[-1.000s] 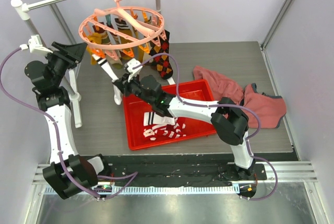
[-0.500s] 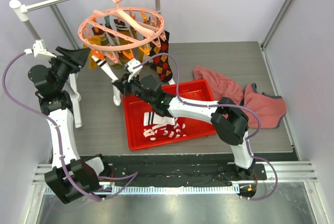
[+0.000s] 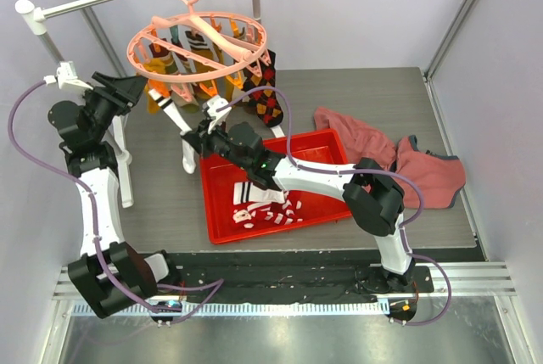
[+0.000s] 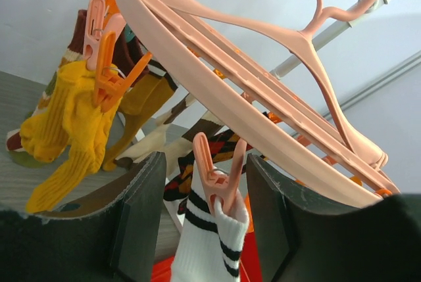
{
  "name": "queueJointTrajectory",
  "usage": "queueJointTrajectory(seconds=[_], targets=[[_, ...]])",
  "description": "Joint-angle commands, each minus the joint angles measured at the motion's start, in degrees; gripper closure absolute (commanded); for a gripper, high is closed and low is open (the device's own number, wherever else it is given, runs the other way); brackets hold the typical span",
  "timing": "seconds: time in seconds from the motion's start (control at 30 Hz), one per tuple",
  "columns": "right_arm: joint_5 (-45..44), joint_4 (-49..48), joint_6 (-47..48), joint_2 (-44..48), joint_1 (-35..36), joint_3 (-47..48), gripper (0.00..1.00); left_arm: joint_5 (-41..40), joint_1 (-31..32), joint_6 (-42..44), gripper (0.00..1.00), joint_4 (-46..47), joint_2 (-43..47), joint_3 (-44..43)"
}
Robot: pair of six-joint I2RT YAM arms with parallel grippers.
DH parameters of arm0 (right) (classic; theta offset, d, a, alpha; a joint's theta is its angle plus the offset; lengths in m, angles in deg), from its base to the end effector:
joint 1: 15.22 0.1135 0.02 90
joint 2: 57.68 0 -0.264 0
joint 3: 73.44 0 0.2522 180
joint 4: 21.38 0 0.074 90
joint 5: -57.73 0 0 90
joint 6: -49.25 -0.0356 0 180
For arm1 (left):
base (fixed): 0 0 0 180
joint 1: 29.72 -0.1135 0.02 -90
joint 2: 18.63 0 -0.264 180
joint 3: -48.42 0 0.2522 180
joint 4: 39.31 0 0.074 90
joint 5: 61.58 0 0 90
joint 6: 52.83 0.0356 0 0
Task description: Remove the socks clipped to the hanger
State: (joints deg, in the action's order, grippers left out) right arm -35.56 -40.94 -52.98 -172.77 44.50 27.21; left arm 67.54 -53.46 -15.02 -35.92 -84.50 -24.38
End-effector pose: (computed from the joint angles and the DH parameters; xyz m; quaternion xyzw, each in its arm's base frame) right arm 0.2465 0.4180 0.2995 -0.2522 0.6260 0.4177 0.6084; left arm 0.2492 0.0851 0.4031 -0.1687 0.6341 -0.3857 0.6486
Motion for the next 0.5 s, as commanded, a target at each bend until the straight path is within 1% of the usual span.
queueJointTrajectory(seconds=[0.0, 0.23, 0.47], targets=[[1.09, -2.63, -0.43, 4.17, -0.05, 1.35, 0.99, 2.72, 0.10, -3.01, 0.44, 8.42, -1.72, -0.81], [1.00, -2.45, -0.08, 3.47, 0.04, 1.70, 0.99, 5.10, 0.02, -7.49, 0.48, 15.27, -3.74, -0.46], [1.44, -2.28, -0.34, 3.20, 0.04, 2.14, 0.99, 5.36, 0.19, -8.11, 0.49, 16.34, -5.24, -0.72]])
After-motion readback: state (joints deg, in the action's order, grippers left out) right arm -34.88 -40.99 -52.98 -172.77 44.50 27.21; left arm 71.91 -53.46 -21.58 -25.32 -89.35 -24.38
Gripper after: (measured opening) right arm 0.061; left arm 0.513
